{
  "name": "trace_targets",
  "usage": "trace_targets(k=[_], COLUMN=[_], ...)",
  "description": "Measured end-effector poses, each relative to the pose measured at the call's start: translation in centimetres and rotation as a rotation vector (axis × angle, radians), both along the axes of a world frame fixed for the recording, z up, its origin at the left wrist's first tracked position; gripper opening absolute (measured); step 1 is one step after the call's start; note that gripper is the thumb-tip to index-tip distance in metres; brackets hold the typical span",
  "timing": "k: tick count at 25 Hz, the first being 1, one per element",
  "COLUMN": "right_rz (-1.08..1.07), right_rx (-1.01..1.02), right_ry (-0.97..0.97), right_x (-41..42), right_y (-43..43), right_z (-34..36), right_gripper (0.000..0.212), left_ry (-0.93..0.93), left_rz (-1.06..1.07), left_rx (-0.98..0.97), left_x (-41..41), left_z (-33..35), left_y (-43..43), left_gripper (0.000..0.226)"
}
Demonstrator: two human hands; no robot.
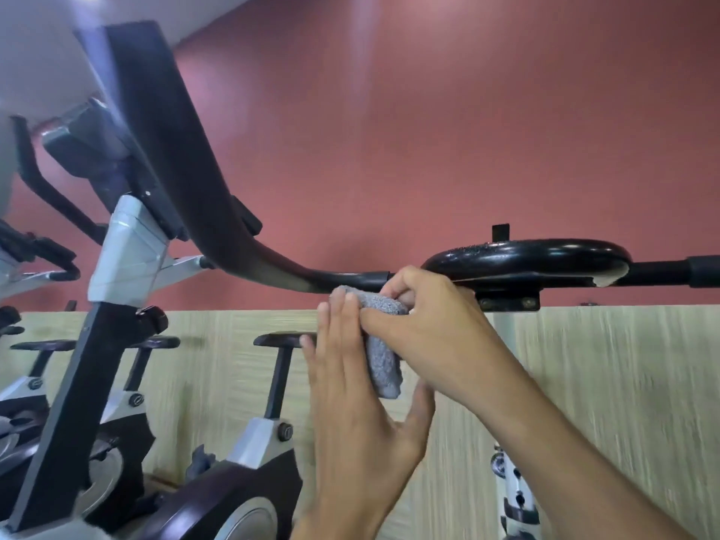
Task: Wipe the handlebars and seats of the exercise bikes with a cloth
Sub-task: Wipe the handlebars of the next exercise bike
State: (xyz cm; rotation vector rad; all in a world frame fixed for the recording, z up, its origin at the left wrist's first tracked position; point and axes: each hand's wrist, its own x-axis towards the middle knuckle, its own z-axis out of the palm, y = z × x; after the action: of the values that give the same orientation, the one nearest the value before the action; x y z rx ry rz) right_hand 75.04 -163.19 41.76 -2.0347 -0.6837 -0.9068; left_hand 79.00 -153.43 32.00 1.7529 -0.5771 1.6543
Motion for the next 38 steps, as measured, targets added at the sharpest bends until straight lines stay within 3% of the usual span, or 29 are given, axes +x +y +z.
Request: trace_targets(k=[2,4,7,9,10,11,14,15,19,23,29,32,34,38], right_rz=[-0.047,-0.029,0.105,0.01,-0.058,-0.112,-0.079,-0.064,0.066,0.106,0.134,0.139,0.131,0.097], right_rx=[-0.148,-0.21,0.117,0.272,0.282,0.259,0.154,0.164,0.362,0.421,0.472,0.467,0.451,0.464], right_ry=[0.006,-0.029,-0.331,-0.56,-0.58,-0.514,-0.064,-0.037,-0.199,-0.239,-0.246,-0.228,-0.217,-0.209], right_x=[-1.1,-3.6,-6.8,-6.5,-5.7,-4.4,-0.7,0.3,1.9,2.3,2.1,1.9,1.8,1.7], right_y=[-0.1,-1.1,-5.3,-9.3,-10.9,-12.1,-12.6,-12.5,-12.7,-12.4,-11.9,-12.0,-11.9,-12.0], right_z=[0.5,0.8,3.3,5.3,5.9,6.1,4.4,3.8,3.2,2.9,2.8,3.0,3.0,2.8], right_gripper=[0.021,0.027,0.029,0.033,0.036,0.041,0.068,0.072,0.068,0.064,0.061,0.061,0.062,0.063], left_ry=[-0.064,-0.045,-0.045,-0.017,0.02,0.055,0.088,0.089,0.138,0.115,-0.012,-0.168,-0.22,-0.133], left_rz=[0.017,-0.196,-0.432,-0.446,-0.452,-0.469,-0.553,-0.558,-0.593,-0.483,-0.7,-0.757,-0.729,-0.587], left_rx=[-0.075,-0.222,-0.34,-0.325,-0.316,-0.308,-0.274,-0.247,-0.054,0.046,-0.232,-0.239,-0.19,-0.24], left_x=[2.0,2.6,3.1,4.4,5.2,5.9,7.5,7.8,7.7,9.5,6.4,2.6,1.2,1.3], left_z=[1.1,2.2,4.7,6.3,6.8,6.9,6.5,6.5,6.8,7.7,8.1,8.0,7.7,7.1], left_y=[-0.3,-1.3,-3.2,-4.1,-4.4,-4.6,-4.9,-4.6,-3.1,-1.3,-4.7,-6.1,-6.2,-6.7], left_gripper=[0.077,0.074,0.074,0.066,0.063,0.062,0.06,0.059,0.065,0.057,0.053,0.053,0.052,0.052])
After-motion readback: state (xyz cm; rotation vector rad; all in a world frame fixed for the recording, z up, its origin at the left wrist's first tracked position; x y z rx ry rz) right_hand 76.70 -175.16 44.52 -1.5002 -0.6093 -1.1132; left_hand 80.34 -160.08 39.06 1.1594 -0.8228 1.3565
